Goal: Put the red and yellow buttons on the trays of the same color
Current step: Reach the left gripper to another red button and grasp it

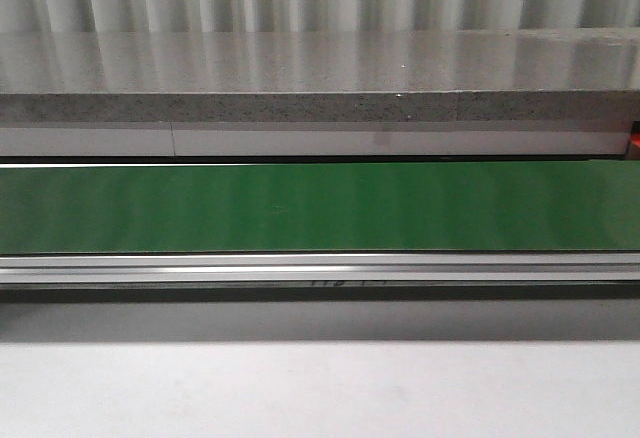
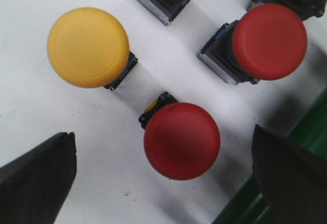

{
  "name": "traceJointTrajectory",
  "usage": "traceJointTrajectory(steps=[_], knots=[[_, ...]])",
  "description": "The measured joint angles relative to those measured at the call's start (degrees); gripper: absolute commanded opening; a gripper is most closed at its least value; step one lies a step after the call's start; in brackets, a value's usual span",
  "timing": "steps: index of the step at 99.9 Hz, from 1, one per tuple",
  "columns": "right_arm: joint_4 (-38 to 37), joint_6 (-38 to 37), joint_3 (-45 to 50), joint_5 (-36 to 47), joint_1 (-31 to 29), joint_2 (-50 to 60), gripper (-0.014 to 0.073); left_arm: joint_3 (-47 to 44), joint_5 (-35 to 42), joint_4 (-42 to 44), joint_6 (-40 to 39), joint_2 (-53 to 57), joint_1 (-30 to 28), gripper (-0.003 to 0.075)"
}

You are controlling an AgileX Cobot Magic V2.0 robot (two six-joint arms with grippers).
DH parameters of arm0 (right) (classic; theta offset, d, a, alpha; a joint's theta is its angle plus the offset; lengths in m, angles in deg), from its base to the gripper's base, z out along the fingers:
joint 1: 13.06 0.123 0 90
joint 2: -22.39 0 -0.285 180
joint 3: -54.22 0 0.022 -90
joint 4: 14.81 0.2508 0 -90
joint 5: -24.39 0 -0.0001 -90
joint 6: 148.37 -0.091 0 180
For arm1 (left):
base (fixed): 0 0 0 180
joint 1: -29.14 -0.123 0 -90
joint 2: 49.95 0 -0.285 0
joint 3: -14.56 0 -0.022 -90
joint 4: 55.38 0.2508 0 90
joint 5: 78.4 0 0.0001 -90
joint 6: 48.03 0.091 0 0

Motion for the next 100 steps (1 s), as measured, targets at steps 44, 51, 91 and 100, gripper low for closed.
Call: traceJointTrajectory(steps=[44,51,91,100], knots=[[0.0,0.0,0.0,0.0,0.0,0.0,-0.0067,0.3,2.0,-0.6,0.0,-4.0,0.0,0.0649],[0.0,0.0,0.0,0.0,0.0,0.0,-0.0067,0.3,2.3,-0.6,0.0,-4.0,0.0,0.0649],[0.0,0.0,0.0,0.0,0.0,0.0,-0.0067,0.4,2.5,-0.6,0.1,-4.0,0.0,0.0419],[0.0,0.0,0.0,0.0,0.0,0.0,-0.0067,0.4,2.5,-0.6,0.1,-4.0,0.0,0.0359]])
